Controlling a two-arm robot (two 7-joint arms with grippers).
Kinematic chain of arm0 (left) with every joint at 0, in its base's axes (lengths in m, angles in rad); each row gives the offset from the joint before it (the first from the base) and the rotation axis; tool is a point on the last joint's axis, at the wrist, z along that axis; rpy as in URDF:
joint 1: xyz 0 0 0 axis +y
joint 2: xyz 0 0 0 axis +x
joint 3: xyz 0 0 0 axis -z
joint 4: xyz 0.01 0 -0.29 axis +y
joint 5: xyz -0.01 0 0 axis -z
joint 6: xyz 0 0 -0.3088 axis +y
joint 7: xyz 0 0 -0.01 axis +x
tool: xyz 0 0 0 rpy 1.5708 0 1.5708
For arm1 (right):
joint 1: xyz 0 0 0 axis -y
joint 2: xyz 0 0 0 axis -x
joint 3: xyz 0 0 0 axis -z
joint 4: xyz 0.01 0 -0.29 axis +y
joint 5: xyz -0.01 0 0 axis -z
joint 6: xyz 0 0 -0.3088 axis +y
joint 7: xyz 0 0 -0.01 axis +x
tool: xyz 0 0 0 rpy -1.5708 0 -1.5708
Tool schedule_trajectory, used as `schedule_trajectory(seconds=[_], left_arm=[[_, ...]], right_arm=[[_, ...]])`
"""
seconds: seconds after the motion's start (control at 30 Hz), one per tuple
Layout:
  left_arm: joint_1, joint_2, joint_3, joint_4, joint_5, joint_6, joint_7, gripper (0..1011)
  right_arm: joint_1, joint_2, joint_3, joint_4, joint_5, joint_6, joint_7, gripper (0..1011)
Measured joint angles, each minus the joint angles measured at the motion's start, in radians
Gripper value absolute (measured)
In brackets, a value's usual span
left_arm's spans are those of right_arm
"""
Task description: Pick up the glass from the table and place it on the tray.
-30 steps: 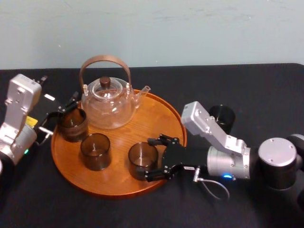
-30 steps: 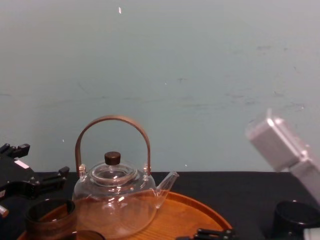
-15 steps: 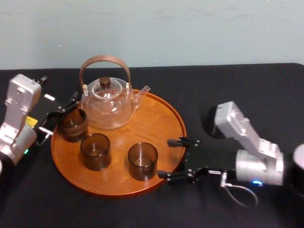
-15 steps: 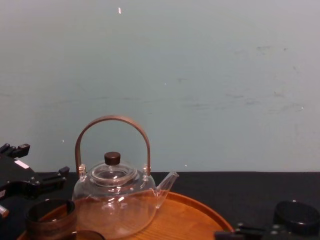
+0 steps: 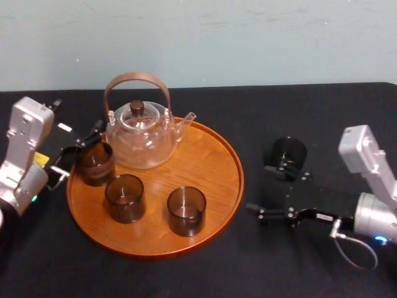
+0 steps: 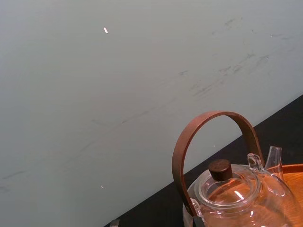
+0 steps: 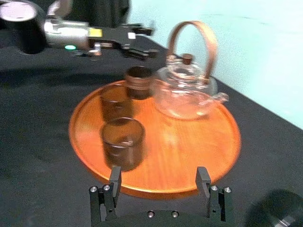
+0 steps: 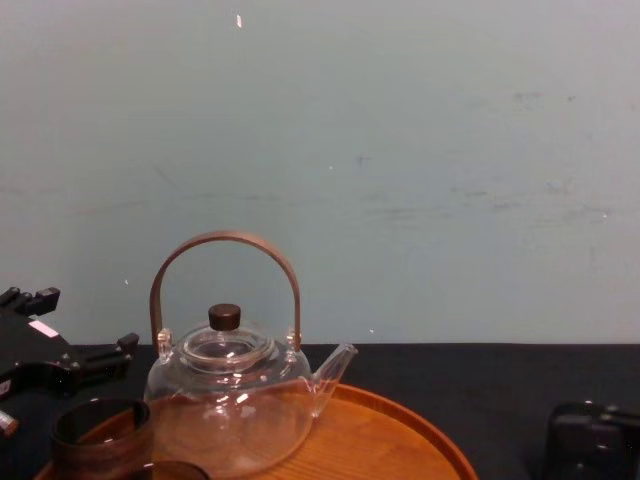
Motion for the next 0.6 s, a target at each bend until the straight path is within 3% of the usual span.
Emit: schedule_trajectory(seconds=[0.33, 0.6], left_arm=[[0.0, 0.0, 0.0, 0.0, 0.0, 0.0, 0.0, 1002], [0.0, 0.0, 0.0, 0.0, 0.0, 0.0, 0.0, 1001]], right_arm=[[-0.084, 0.007, 0.121, -0.009, 0.027, 0.017, -0.118, 1002], [-0.11, -0.013, 0.182, -0.002, 0.027, 0.049, -0.195, 1002]])
